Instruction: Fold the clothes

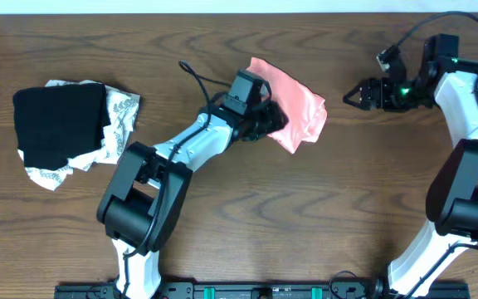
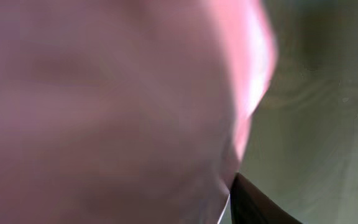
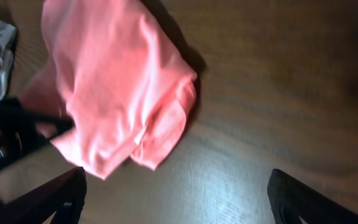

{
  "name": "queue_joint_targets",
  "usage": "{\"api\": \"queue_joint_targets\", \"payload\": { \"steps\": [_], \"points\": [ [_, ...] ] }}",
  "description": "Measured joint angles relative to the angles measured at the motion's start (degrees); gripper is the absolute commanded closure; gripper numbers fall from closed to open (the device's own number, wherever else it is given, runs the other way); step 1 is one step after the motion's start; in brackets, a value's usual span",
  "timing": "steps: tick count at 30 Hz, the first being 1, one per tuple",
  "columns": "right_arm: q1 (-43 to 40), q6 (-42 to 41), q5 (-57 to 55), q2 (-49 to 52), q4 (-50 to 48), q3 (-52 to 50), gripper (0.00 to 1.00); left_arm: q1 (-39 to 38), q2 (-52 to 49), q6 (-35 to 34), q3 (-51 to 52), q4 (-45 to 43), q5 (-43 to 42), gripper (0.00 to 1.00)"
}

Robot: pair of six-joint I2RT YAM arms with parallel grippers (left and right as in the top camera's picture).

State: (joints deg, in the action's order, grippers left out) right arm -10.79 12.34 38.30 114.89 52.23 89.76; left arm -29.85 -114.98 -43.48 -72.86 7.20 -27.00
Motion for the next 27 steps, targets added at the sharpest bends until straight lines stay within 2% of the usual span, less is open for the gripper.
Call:
{"api": "queue_joint_targets", "payload": {
  "steps": [1,2,3,5,6,11,13,15,16,21,27],
  "points": [
    [0.3,0.1,0.1,0.0,-0.6,0.0,0.13,-0.2,0.0,0.0,0.0,2.3,0.1,0.54],
    [0.6,0.2,0.1,0.0,-1.1,0.0,0.18,-0.3,0.0,0.1,0.0,4.3,0.2,0.60],
    [0.9,0.2,0.1,0.0,-1.5,0.0,0.21,-0.4,0.0,0.2,0.0,5.9,0.6,0.76],
    [1.4,-0.5,-0.1,0.0,-2.7,0.0,0.26,-0.3,0.0,1.4,0.0,8.2,1.3,0.87],
    [1.6,-1.4,-0.5,0.0,-3.4,0.0,0.27,-0.3,0.0,1.7,0.0,9.4,1.7,0.89],
    [1.9,-7.2,-1.8,0.0,-6.7,0.1,0.28,-0.3,0.0,4.5,0.0,15.3,2.6,0.90],
    [1.9,-8.8,-2.1,0.0,-7.2,0.1,0.21,-0.3,0.0,5.0,0.0,16.6,2.6,0.88],
    [2.2,-9.7,-2.3,0.0,-7.4,0.1,0.19,-0.3,0.0,5.9,0.0,17.7,1.9,0.75],
    [2.4,-10.0,-2.4,0.0,-7.5,0.1,0.18,-0.2,0.0,6.2,0.0,18.3,1.1,0.74],
    [5.0,-9.8,-2.4,0.0,-7.5,0.1,0.18,-0.2,0.0,8.7,0.0,22.6,-4.4,0.77],
    [8.4,-9.9,-4.4,0.0,-9.5,0.1,0.18,-0.2,2.6,17.3,0.2,37.7,-4.9,0.87]
  ]
}}
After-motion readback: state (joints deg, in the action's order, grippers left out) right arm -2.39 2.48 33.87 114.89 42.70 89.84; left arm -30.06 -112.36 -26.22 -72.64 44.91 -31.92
